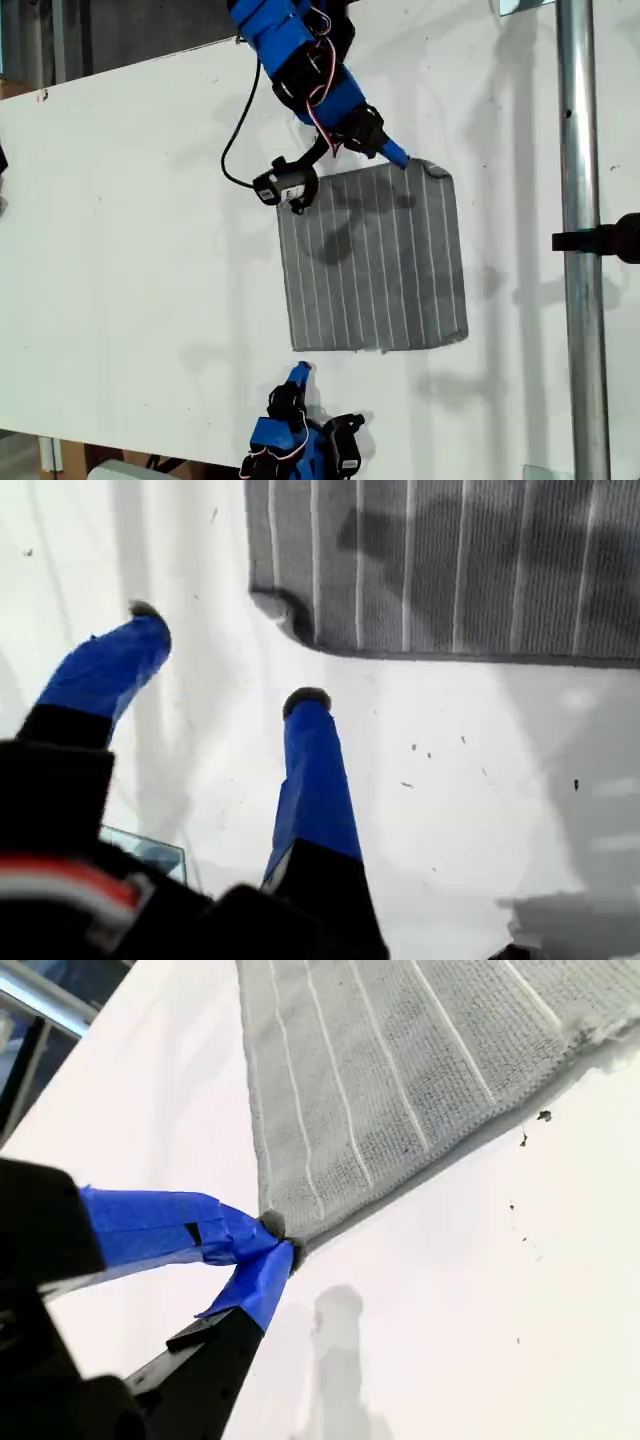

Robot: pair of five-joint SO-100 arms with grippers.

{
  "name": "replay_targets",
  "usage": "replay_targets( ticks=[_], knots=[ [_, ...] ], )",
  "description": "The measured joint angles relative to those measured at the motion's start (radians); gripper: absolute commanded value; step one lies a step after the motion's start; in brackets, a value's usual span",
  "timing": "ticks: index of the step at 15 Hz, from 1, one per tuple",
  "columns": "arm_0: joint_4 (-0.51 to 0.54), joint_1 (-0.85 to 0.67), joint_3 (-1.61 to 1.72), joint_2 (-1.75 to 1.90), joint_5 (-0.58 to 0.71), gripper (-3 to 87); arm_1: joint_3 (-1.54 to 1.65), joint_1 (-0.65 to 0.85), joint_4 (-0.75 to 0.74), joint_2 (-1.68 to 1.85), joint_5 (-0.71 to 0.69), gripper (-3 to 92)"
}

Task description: Grasp corners of a towel and fold twice.

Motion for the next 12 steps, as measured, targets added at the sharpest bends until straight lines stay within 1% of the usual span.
replay_targets(
  ticks=[4,6,7,10,12],
  knots=[
    [-0.003,0.000,0.000,0.000,0.000,-2.9,-0.012,-0.009,0.028,-0.247,0.133,29.4],
    [-0.003,0.000,0.000,0.000,0.000,-2.9,-0.064,-0.037,0.025,-0.328,0.164,29.8],
    [-0.003,0.000,0.000,0.000,0.000,-2.9,-0.098,-0.054,0.014,-0.370,0.173,29.7],
    [-0.003,0.000,0.000,0.000,0.000,-2.9,-0.156,-0.089,-0.091,-0.492,0.189,30.5],
    [-0.003,0.000,0.000,0.000,0.000,-2.9,-0.196,-0.091,-0.126,-0.586,0.190,30.8]
  ],
)
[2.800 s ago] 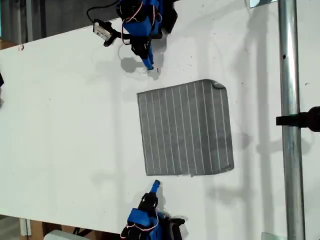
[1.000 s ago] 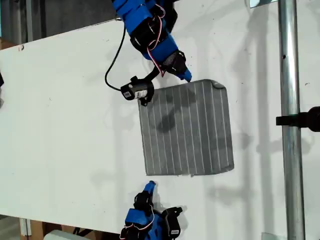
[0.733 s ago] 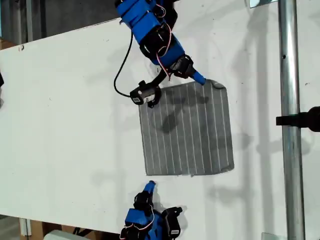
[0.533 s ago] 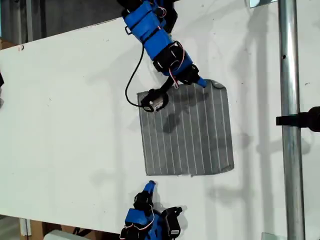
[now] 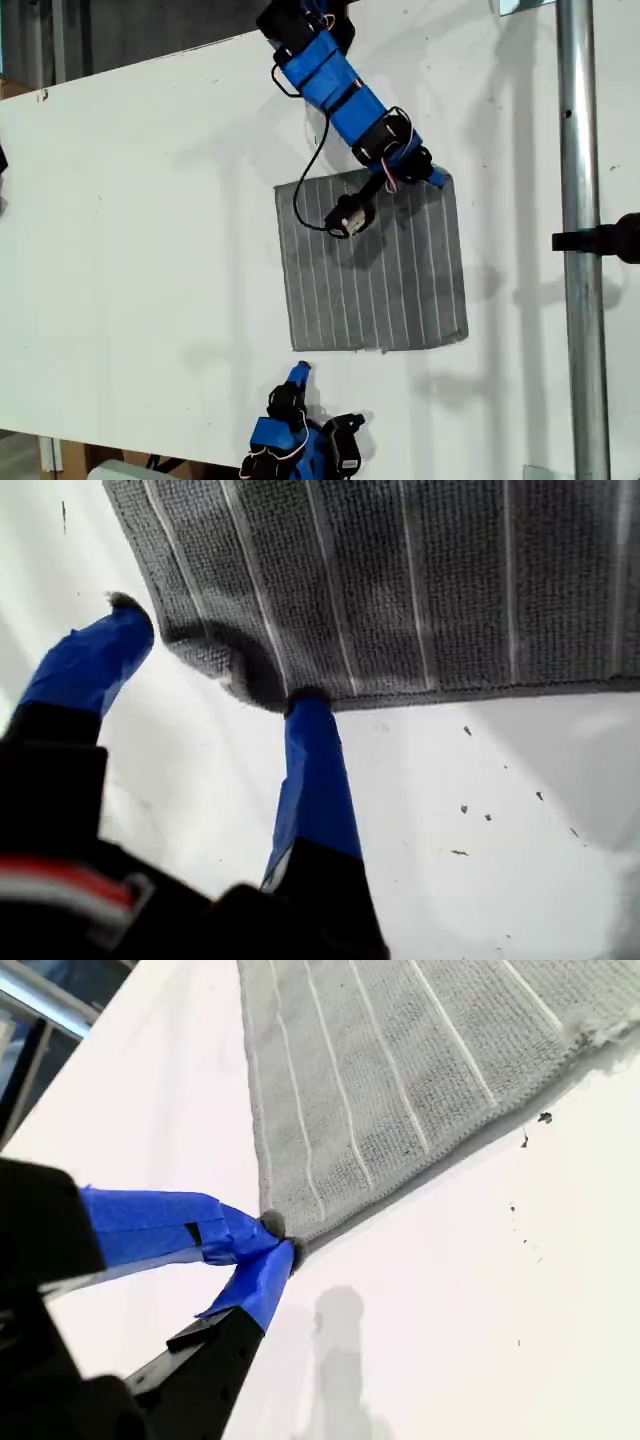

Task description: Grasp corners of a towel and fold twice.

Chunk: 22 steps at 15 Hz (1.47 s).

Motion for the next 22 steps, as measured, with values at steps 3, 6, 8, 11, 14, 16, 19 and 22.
replay_targets(
  ticks=[3,6,8,11,14,16,19,22],
  knots=[
    [0.000,0.000,0.000,0.000,0.000,-2.9,-0.006,0.012,-0.008,-0.098,0.005,30.6],
    [0.000,0.000,0.000,0.000,0.000,-2.9,-0.028,0.029,-0.008,-0.138,0.005,20.4],
    [0.000,0.000,0.000,0.000,0.000,-2.9,-0.031,0.031,-0.064,-0.144,0.017,-0.2],
    [0.000,0.000,0.000,0.000,0.000,-2.9,-0.043,0.035,-0.127,-0.152,0.029,-0.2],
    [0.000,0.000,0.000,0.000,-0.046,-3.0,-0.043,0.048,-0.132,-0.152,0.029,-0.2],
    [-0.002,0.049,-0.038,-0.009,-0.124,-3.1,-0.043,0.054,-0.135,-0.153,0.026,-0.2],
    [-0.035,0.114,-0.311,-0.348,-0.175,-3.1,-0.043,0.066,-0.138,-0.153,0.012,-0.2],
    [-0.084,0.245,-0.675,-0.917,-0.210,-3.1,-0.043,0.075,-0.138,-0.153,0.000,-0.2]
  ],
)
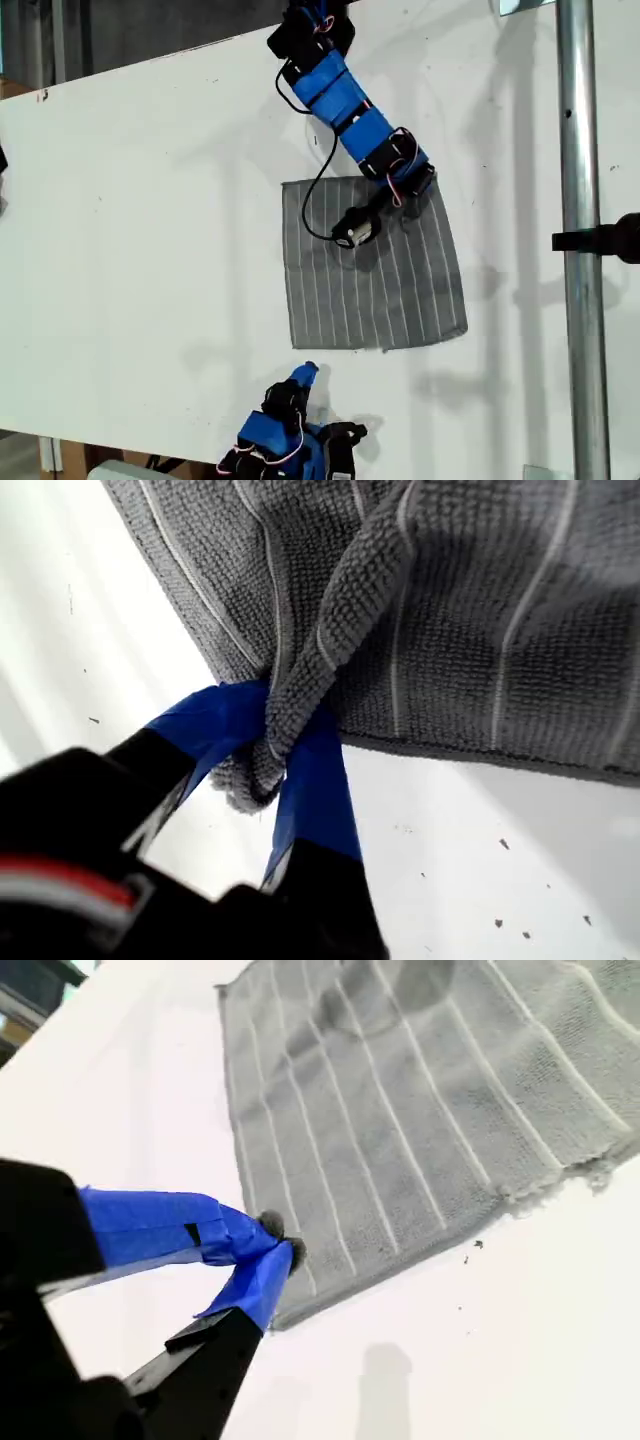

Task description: Grasp corners of a towel and fold twice.

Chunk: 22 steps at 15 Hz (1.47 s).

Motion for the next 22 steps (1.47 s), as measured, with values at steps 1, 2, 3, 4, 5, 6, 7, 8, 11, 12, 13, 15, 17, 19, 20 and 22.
replay_targets(
  ticks=[1,2,3,4,5,6,7,8,11,12,13,15,17,19,20,22],
  knots=[
    [0.005,0.048,-0.121,-0.167,-0.009,-3.1,0.000,0.000,0.000,0.000,0.000,-0.2],
    [0.020,0.094,-0.233,-0.308,-0.012,-3.1,0.000,0.000,0.000,0.000,0.000,-0.2],
    [0.051,0.144,-0.364,-0.437,-0.012,-3.1,0.000,0.000,0.000,0.000,0.000,-0.2],
    [0.094,0.190,-0.508,-0.569,0.003,-3.1,0.000,0.000,0.000,0.000,0.000,-0.2],
    [0.121,0.235,-0.638,-0.681,0.064,-3.1,0.000,0.000,0.000,0.000,0.000,-0.2],
    [0.149,0.275,-0.758,-0.778,0.101,-3.1,0.000,0.000,0.000,0.000,0.000,-0.2],
    [0.153,0.311,-0.836,-0.842,0.129,-3.1,0.000,0.000,0.000,0.002,-0.003,-0.2],
    [0.146,0.344,-0.871,-0.881,0.158,-3.1,0.000,0.000,0.000,0.002,-0.003,-0.2],
    [0.040,0.437,-0.904,-0.922,0.370,19.8,0.000,0.000,0.000,0.002,-0.003,-0.2],
    [0.017,0.463,-0.904,-0.923,0.391,25.6,0.000,0.000,0.000,0.002,-0.003,-0.2],
    [0.003,0.482,-0.907,-0.928,0.390,28.0,0.000,0.000,0.000,0.002,-0.003,-0.2],
    [-0.003,0.491,-0.907,-0.954,0.380,29.6,0.000,0.000,0.000,0.002,-0.003,-0.2],
    [-0.003,0.488,-0.917,-1.026,0.328,29.0,0.002,0.000,0.000,0.002,-0.003,-0.2],
    [0.041,0.489,-1.019,-1.181,0.250,31.4,0.002,0.002,0.000,0.003,-0.009,-0.2],
    [0.120,0.489,-1.131,-1.293,0.221,32.2,0.002,0.002,0.000,0.003,-0.009,-0.2],
    [0.264,0.489,-1.408,-1.546,0.187,32.2,0.002,0.002,0.000,0.003,-0.009,-0.2]
  ],
)
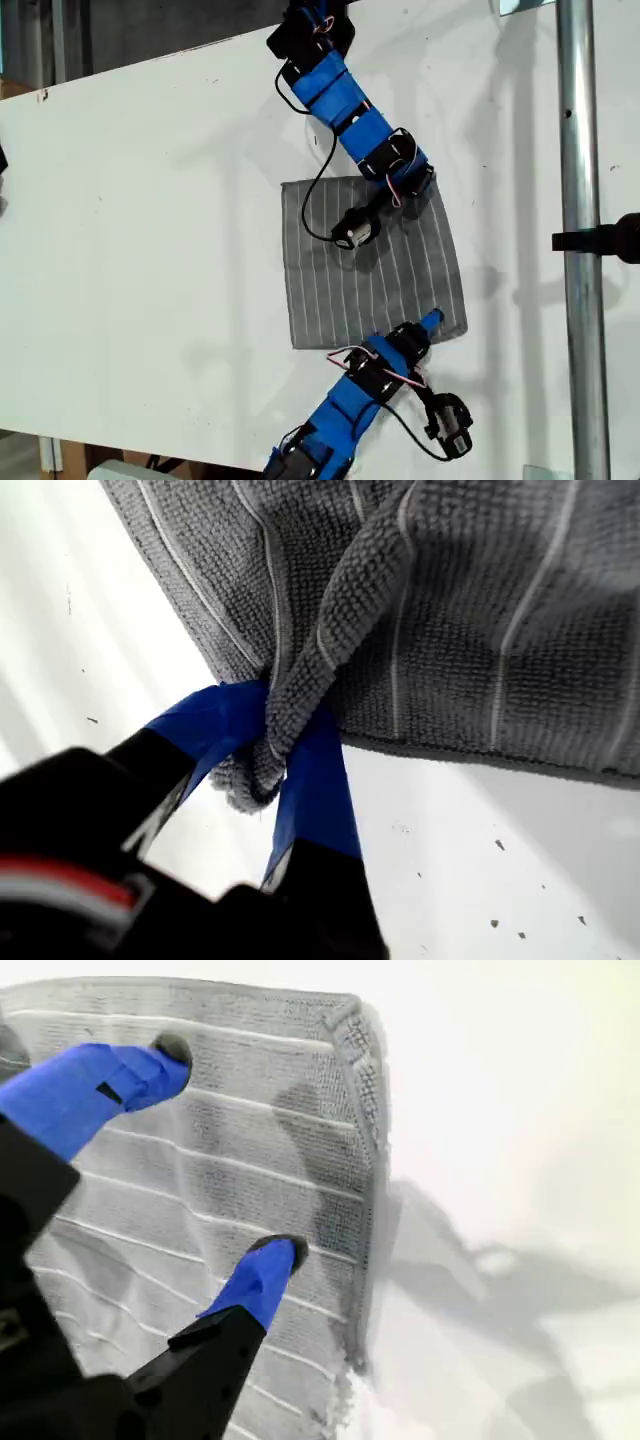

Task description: Grasp corners of a towel and fold twice.

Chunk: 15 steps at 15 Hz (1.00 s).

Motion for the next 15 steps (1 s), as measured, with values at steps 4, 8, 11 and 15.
replay_targets(
  ticks=[4,8,11,15],
  knots=[
    [0.018,0.009,-0.101,-0.144,-0.048,31.6,0.000,0.000,0.000,0.000,0.000,-0.2],
    [0.060,0.021,-0.118,-0.241,-0.114,31.1,0.000,0.000,0.000,0.000,0.000,-0.2],
    [0.115,0.034,-0.158,-0.322,-0.158,0.4,0.000,0.000,0.000,0.000,0.000,-0.2],
    [0.193,0.028,-0.163,-0.345,-0.152,-2.9,0.000,0.017,-0.014,0.000,0.000,-0.2]
  ],
)
